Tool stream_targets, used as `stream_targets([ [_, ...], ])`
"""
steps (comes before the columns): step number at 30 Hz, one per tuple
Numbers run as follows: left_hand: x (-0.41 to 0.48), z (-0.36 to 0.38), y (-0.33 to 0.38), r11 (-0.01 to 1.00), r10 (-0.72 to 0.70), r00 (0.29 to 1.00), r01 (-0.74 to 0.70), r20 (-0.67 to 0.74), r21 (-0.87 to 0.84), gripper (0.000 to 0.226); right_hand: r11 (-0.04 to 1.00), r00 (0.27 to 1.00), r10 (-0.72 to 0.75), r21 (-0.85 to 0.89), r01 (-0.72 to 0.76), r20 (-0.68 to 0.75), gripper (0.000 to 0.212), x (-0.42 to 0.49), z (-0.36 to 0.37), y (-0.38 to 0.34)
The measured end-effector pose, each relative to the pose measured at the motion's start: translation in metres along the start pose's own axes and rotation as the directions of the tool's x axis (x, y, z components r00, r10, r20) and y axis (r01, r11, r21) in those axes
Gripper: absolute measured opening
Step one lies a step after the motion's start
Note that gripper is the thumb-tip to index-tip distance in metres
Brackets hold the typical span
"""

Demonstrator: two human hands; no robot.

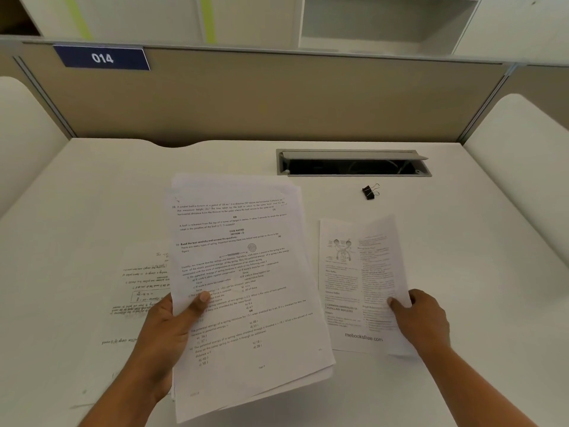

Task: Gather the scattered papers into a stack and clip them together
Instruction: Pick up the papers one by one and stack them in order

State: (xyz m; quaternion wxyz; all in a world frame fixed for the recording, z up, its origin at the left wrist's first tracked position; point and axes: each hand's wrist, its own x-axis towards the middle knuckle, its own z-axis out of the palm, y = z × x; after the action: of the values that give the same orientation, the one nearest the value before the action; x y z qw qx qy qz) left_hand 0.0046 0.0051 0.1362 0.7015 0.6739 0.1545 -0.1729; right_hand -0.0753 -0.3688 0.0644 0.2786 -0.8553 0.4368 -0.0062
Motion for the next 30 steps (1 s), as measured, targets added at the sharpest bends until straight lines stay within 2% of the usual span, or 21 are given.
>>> stream_targets([
  [6,0.005,-0.007,-0.002,1.0,-0.005,1.0,0.005,0.0,-0.017,0.019,0.954,0.998,-0.053,0.295,0.06,-0.032,0.016,-0.003,-0.012,-0.002],
  [11,0.014,-0.009,-0.008,0.999,-0.013,1.0,0.012,-0.025,-0.032,0.022,0.781,0.999,-0.013,0.623,0.033,-0.037,0.015,-0.009,-0.034,-0.007],
  [14,0.015,-0.008,-0.009,0.999,-0.016,0.999,0.015,-0.031,-0.031,0.019,0.651,0.999,0.038,0.758,-0.037,0.017,0.009,-0.016,-0.05,-0.017],
  [16,0.015,-0.008,-0.009,0.999,-0.02,0.999,0.019,-0.029,-0.034,0.019,0.582,0.999,0.011,0.812,-0.04,0.042,0.004,-0.025,-0.059,-0.028],
  [18,0.014,-0.006,-0.007,0.999,-0.022,1.0,0.022,-0.018,-0.042,0.02,0.532,0.996,-0.037,0.845,-0.048,0.08,0.037,-0.032,-0.064,-0.04],
  [19,0.013,-0.004,-0.007,0.999,-0.024,1.0,0.023,-0.01,-0.044,0.019,0.516,0.995,-0.057,0.856,-0.045,0.087,0.046,-0.034,-0.063,-0.045],
  [22,0.01,0.002,-0.007,0.998,-0.032,0.999,0.034,0.029,-0.052,0.019,0.486,0.975,-0.174,0.873,-0.04,0.142,0.022,-0.047,-0.06,-0.063],
  [23,0.009,0.004,-0.007,0.998,-0.033,0.999,0.035,0.039,-0.054,0.019,0.496,0.964,-0.214,0.868,-0.031,0.157,0.026,-0.05,-0.056,-0.067],
  [25,0.007,0.009,-0.006,0.997,-0.034,0.998,0.038,0.053,-0.064,0.02,0.528,0.947,-0.269,0.849,-0.006,0.174,0.048,-0.058,-0.05,-0.076],
  [26,0.007,0.011,-0.006,0.997,-0.035,0.998,0.039,0.059,-0.068,0.02,0.537,0.939,-0.289,0.844,-0.001,0.185,0.049,-0.062,-0.047,-0.081],
  [30,0.004,0.018,-0.004,0.996,-0.031,0.996,0.038,0.089,-0.081,0.022,0.585,0.933,-0.3,0.811,0.016,0.198,0.018,-0.076,-0.03,-0.097],
])
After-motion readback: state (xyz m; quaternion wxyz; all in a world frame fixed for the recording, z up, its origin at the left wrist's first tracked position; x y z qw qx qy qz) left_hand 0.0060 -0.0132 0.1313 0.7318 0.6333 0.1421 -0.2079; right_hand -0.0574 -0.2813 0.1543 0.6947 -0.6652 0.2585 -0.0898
